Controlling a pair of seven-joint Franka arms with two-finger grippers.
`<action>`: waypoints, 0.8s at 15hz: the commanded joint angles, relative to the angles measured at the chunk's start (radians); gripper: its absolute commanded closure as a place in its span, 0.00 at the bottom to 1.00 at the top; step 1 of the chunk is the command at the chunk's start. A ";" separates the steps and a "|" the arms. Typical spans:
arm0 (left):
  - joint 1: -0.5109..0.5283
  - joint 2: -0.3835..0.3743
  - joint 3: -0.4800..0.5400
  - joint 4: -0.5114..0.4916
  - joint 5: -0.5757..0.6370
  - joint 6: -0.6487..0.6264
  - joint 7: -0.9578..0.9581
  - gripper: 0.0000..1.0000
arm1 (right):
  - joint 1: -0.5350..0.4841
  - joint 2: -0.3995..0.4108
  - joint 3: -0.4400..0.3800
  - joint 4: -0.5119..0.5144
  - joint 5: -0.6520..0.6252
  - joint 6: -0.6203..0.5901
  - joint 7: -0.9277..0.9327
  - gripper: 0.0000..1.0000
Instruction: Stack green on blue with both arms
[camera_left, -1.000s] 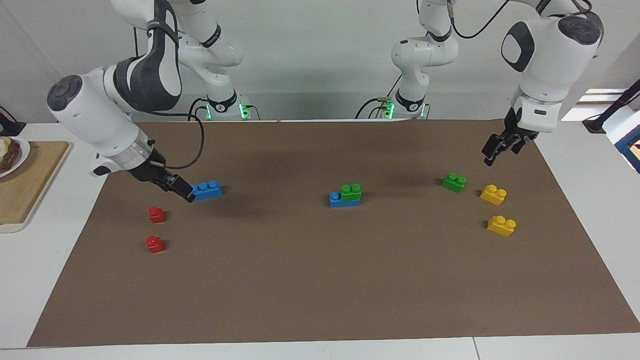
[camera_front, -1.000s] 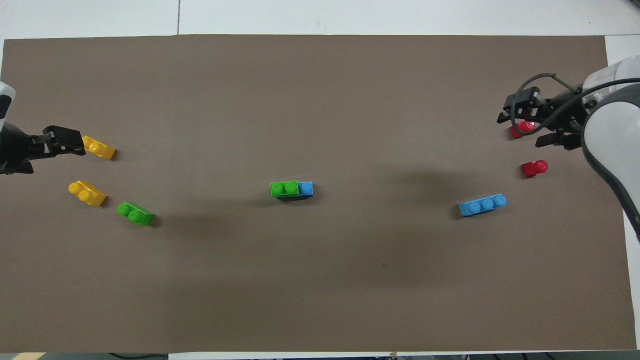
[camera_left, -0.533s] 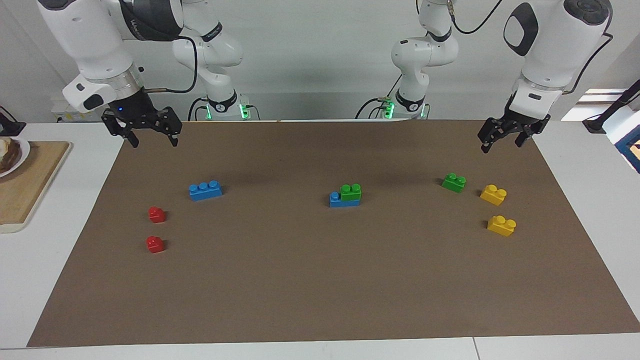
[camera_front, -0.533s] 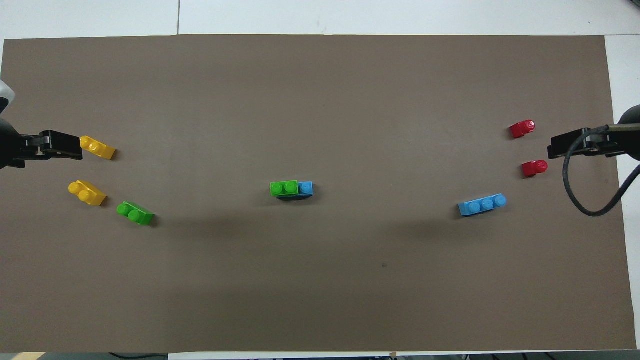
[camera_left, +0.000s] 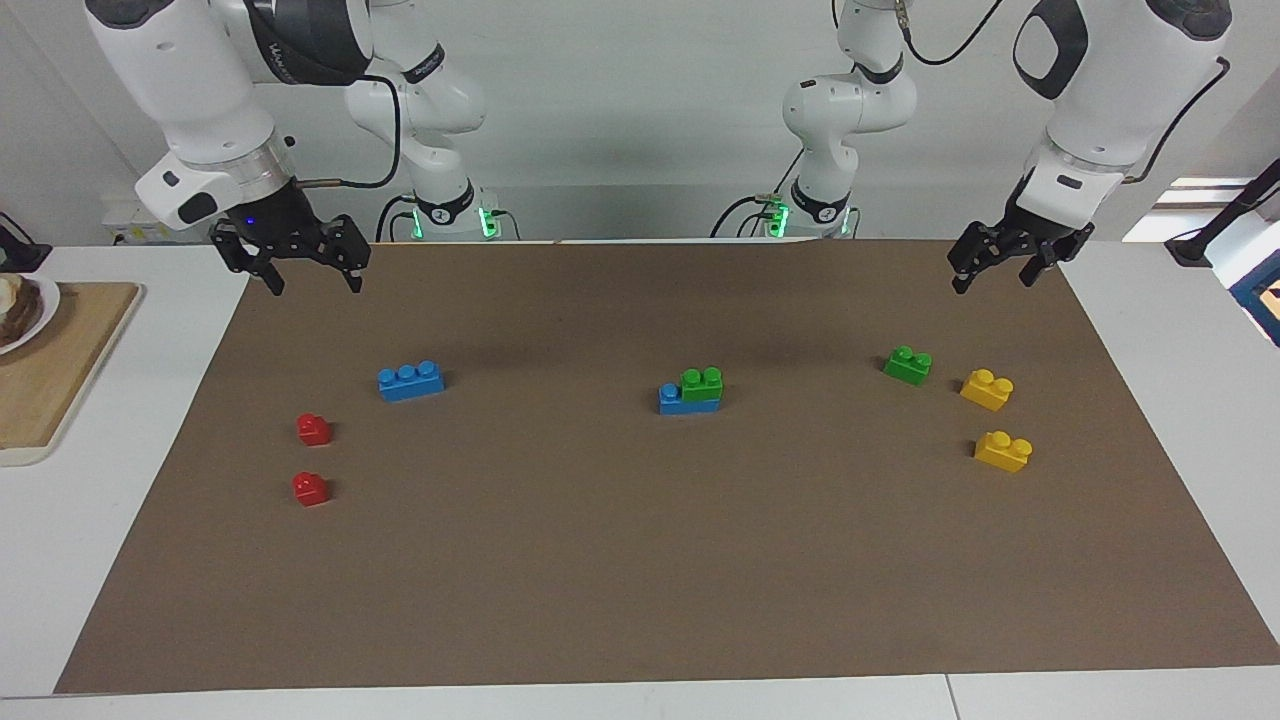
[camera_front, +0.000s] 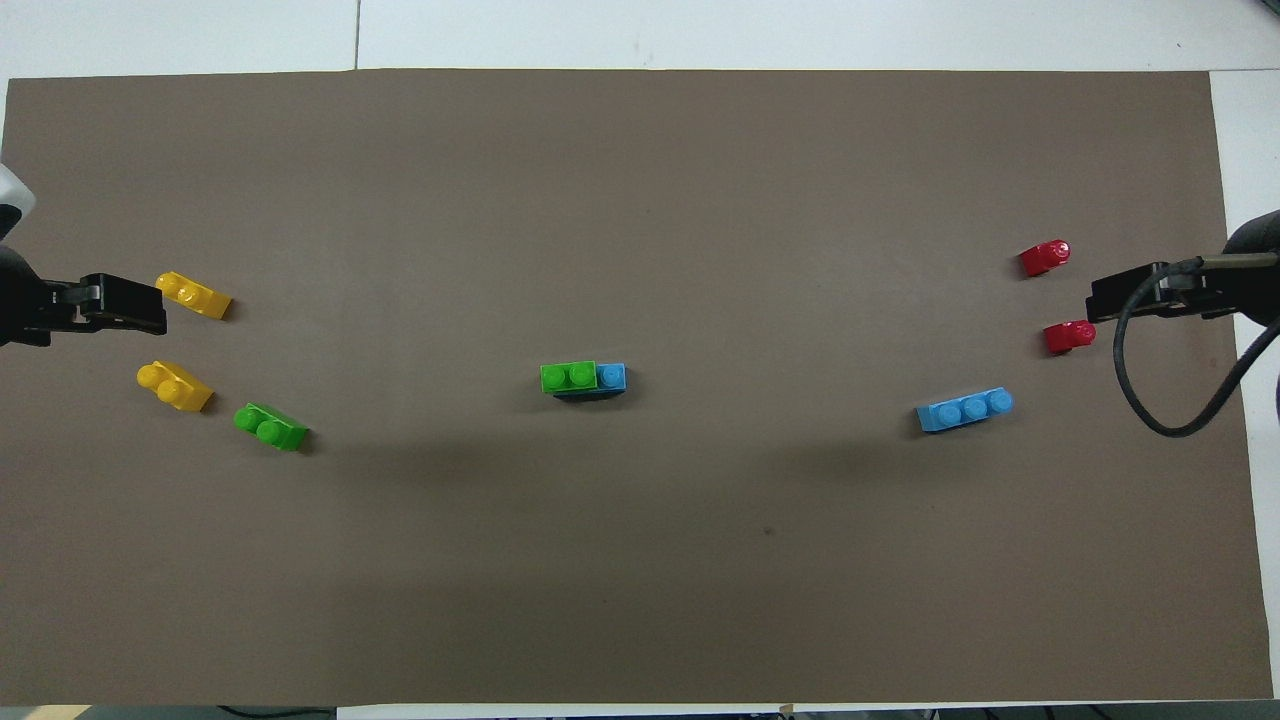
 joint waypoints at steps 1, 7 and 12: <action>0.008 0.020 0.005 0.045 -0.034 -0.030 0.010 0.00 | 0.001 -0.004 0.000 -0.004 -0.026 -0.013 -0.018 0.00; 0.007 0.018 0.007 0.045 -0.035 -0.031 0.008 0.00 | 0.001 -0.007 0.000 -0.014 -0.023 -0.013 -0.016 0.00; 0.007 0.018 0.007 0.045 -0.034 -0.031 0.008 0.00 | 0.001 -0.009 0.001 -0.014 -0.021 -0.013 -0.015 0.00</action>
